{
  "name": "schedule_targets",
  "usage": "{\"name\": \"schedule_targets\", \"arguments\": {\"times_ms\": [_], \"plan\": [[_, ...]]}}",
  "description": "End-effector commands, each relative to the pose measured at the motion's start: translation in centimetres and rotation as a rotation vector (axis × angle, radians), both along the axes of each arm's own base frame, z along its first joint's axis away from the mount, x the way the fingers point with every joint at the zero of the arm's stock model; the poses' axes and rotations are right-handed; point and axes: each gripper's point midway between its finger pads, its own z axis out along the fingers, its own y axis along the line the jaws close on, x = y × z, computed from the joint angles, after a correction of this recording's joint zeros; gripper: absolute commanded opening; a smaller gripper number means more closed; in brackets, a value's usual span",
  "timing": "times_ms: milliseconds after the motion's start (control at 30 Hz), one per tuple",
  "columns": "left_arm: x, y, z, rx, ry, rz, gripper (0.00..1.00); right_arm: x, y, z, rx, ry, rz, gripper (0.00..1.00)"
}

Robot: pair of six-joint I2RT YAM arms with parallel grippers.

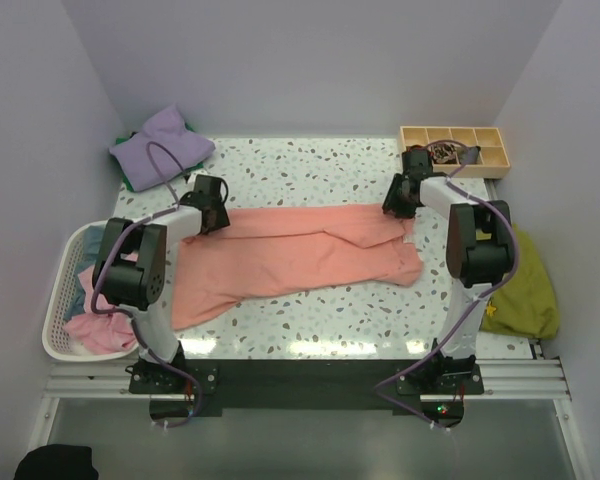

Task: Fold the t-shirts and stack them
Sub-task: Fold the flattened tshirt in 1/3 of the way

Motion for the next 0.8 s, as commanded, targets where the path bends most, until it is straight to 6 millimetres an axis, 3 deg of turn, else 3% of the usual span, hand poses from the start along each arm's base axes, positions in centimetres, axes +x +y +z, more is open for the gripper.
{"name": "schedule_targets", "arguments": {"times_ms": [0, 133, 167, 200, 367, 433, 500, 533, 567, 633, 767], "plan": [[-1.1, 1.2, -3.8, -0.005, 0.137, 0.023, 0.62, -0.3, -4.2, -1.4, -0.174, 0.064, -0.08, 0.44], [0.6, 0.8, -3.0, -0.008, 0.101, -0.015, 0.62, 1.2, -5.1, -1.6, -0.144, 0.051, -0.109, 0.44], [1.7, 0.6, -2.2, -0.01, 0.072, -0.032, 0.62, 1.5, -5.4, -1.7, -0.143, 0.055, -0.114, 0.44], [2.6, 0.0, -2.3, -0.026, 0.062, -0.064, 0.62, 1.8, -5.3, -2.5, -0.128, 0.069, -0.109, 0.44], [6.8, -0.2, -2.0, 0.016, 0.064, -0.107, 0.61, 6.1, -4.2, -1.1, -0.055, -0.01, -0.056, 0.47], [7.4, 0.3, -1.6, 0.048, 0.064, -0.1, 0.61, 7.1, -3.4, -0.5, -0.024, -0.032, -0.02, 0.48], [7.9, 1.0, -0.2, 0.08, 0.035, -0.067, 0.61, 8.6, -3.4, 1.8, -0.024, -0.107, -0.004, 0.5], [7.9, 1.0, 0.4, 0.082, 0.014, -0.06, 0.61, 8.1, -3.0, 2.0, -0.001, -0.119, 0.009, 0.52], [7.3, 1.4, 1.4, 0.089, -0.011, -0.046, 0.63, 9.3, -3.0, 5.6, -0.002, -0.244, 0.002, 0.53], [7.5, 2.3, 2.6, 0.129, -0.066, -0.02, 0.65, 9.1, -3.3, 7.0, -0.013, -0.288, -0.01, 0.58], [7.1, 3.8, 4.6, 0.191, -0.056, 0.034, 0.64, 8.2, -4.1, 9.7, -0.058, -0.294, -0.011, 0.59]]}}
